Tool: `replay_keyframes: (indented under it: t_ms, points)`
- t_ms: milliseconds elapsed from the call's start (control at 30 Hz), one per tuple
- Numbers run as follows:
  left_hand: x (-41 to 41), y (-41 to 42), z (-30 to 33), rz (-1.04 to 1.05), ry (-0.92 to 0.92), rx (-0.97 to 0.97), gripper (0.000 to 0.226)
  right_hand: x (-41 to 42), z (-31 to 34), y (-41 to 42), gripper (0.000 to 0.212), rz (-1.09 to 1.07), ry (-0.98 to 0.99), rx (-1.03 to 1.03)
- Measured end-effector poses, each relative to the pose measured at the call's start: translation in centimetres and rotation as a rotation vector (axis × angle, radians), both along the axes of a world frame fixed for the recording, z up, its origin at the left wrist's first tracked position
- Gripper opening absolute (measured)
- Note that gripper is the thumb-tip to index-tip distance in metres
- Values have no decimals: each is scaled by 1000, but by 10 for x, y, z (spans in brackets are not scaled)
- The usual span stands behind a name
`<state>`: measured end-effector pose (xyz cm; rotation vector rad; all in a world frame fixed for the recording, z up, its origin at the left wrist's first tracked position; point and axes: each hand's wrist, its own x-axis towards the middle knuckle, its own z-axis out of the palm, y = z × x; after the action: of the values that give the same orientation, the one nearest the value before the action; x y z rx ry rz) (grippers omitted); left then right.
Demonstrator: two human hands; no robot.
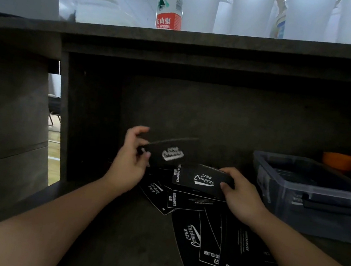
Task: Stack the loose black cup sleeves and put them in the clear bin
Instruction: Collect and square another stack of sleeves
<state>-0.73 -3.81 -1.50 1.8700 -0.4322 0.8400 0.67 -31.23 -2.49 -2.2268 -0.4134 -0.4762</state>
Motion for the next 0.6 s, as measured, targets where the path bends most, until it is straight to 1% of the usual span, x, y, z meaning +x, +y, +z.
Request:
replay_keyframes:
  t_ms: [33,67,100,133,167,233,300,333,400,467,533,600]
  points:
    - [1,-7,-3,-38,43,99,63,1,-1,0,22,9,15,8]
    - [3,-14,-7,-26,75,192,65,1,-2,1,21,26,37,25]
    - [7,-19,-12,9,108,262,67,1,-3,2,18,44,55,43]
    - [9,-24,-15,33,136,289,70,0,-3,4,15,58,63,54]
    - [10,-28,-18,43,163,277,74,-1,-3,5,15,68,63,52]
    - [11,-34,-21,59,216,208,85,-2,-2,6,23,63,50,22]
    - [13,-38,-24,145,311,184,97,-3,-2,6,29,45,47,-19]
    - [13,-39,-25,190,366,206,100,-3,-1,7,30,39,49,-29]
    - [10,-43,-26,182,450,308,96,-4,-1,6,29,37,50,-44]
    - [5,-46,-25,75,478,383,88,-4,0,6,28,32,53,-63]
    - [2,-45,-22,50,457,405,77,-4,0,5,23,14,46,-65]
    - [5,-39,-18,155,367,402,61,-4,-1,4,19,-3,22,-66]
